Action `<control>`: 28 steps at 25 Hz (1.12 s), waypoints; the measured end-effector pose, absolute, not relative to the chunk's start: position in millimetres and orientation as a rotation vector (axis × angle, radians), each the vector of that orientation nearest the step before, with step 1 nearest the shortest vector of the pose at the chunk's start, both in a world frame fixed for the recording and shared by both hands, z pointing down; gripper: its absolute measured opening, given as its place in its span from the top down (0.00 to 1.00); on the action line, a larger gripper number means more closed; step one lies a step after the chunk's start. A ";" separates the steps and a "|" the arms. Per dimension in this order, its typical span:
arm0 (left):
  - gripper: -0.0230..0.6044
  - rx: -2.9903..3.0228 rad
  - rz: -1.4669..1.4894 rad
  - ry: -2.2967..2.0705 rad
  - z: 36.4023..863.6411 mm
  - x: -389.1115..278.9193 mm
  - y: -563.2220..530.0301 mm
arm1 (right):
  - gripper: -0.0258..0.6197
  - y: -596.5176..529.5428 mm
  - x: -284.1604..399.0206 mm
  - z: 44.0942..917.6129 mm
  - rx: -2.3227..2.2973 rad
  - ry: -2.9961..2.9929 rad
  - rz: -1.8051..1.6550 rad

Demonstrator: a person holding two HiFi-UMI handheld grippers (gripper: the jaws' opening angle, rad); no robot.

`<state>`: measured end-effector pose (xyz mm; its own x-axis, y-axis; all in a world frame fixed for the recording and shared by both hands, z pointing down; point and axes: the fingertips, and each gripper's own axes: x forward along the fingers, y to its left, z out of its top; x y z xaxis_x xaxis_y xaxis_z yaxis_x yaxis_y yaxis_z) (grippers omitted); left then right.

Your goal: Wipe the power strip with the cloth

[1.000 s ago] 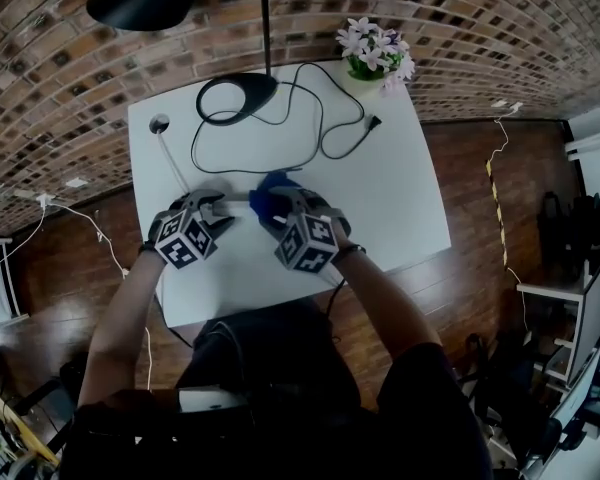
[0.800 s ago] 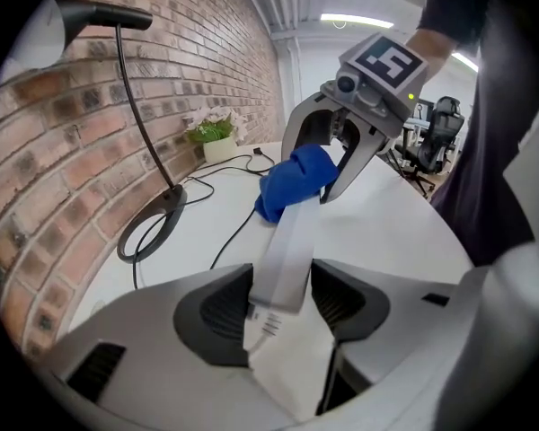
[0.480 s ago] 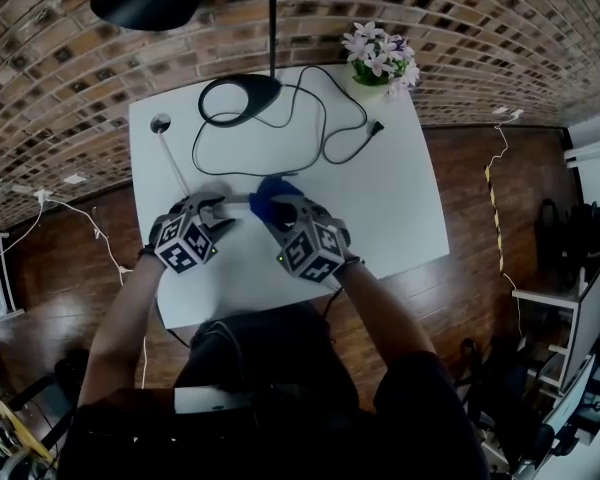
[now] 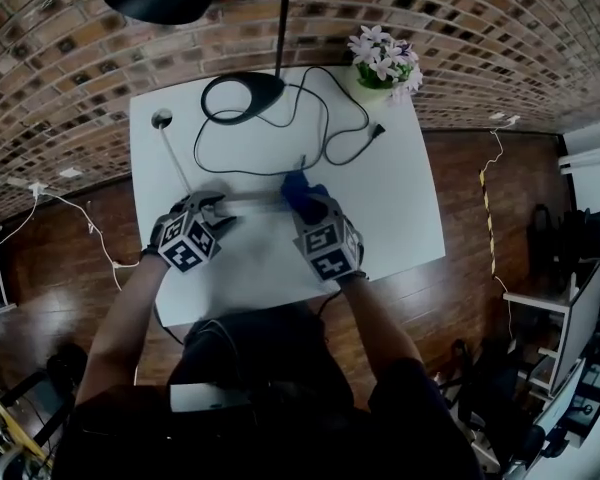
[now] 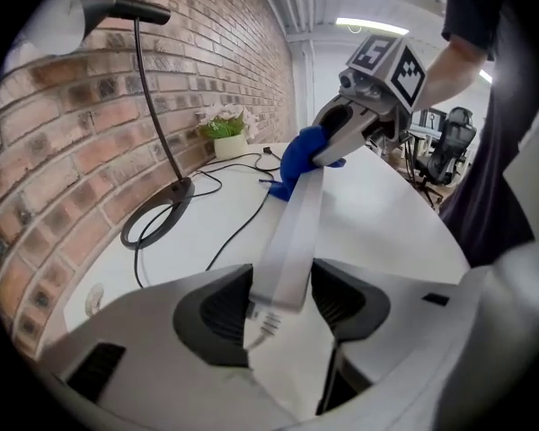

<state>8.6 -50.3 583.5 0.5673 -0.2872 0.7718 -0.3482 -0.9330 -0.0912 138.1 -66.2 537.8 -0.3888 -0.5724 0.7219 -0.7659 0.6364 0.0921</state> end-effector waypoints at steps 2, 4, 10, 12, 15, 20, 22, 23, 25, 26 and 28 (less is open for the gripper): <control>0.61 2.707 1.305 -0.545 583.9 8.1 -50.2 | 0.85 -68.3 143.0 538.9 1.083 -2.086 0.412; 0.61 2.707 1.292 -0.549 584.7 7.9 -50.4 | 0.85 -69.3 143.0 539.2 1.109 -2.068 0.439; 0.61 2.703 1.299 -0.551 590.1 9.5 -49.9 | 0.85 -72.1 146.8 540.8 1.215 -2.026 0.519; 0.62 2.709 1.324 -0.555 591.9 8.9 -50.1 | 0.85 -71.9 145.9 541.4 1.233 -2.006 0.509; 0.62 2.723 1.325 -0.564 592.3 8.8 -50.2 | 0.85 -69.9 142.3 537.9 1.264 -1.978 0.513; 0.62 2.730 1.294 -0.542 594.1 7.9 -50.5 | 0.85 -68.0 137.8 538.4 1.292 -1.919 0.467; 0.63 2.724 1.287 -0.531 594.8 8.6 -50.2 | 0.85 -68.6 137.6 538.2 1.302 -1.901 0.449; 0.63 2.727 1.283 -0.529 595.1 8.9 -49.9 | 0.85 -69.2 137.3 537.8 1.305 -1.894 0.431; 0.63 2.736 1.279 -0.526 595.8 9.1 -49.4 | 0.85 -70.0 136.2 537.6 1.305 -1.879 0.395; 0.63 2.739 1.276 -0.524 596.1 9.2 -49.4 | 0.85 -70.1 135.5 537.8 1.304 -1.872 0.383; 0.63 2.742 1.269 -0.518 596.5 9.6 -49.2 | 0.85 -69.7 133.2 538.4 1.299 -1.862 0.373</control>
<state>9.6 -49.2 596.5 0.6007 -0.2706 0.7523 -0.3333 -0.9401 -0.0721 133.2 -69.7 538.4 -0.1357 -0.6412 0.7553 -0.8825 0.4247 0.2020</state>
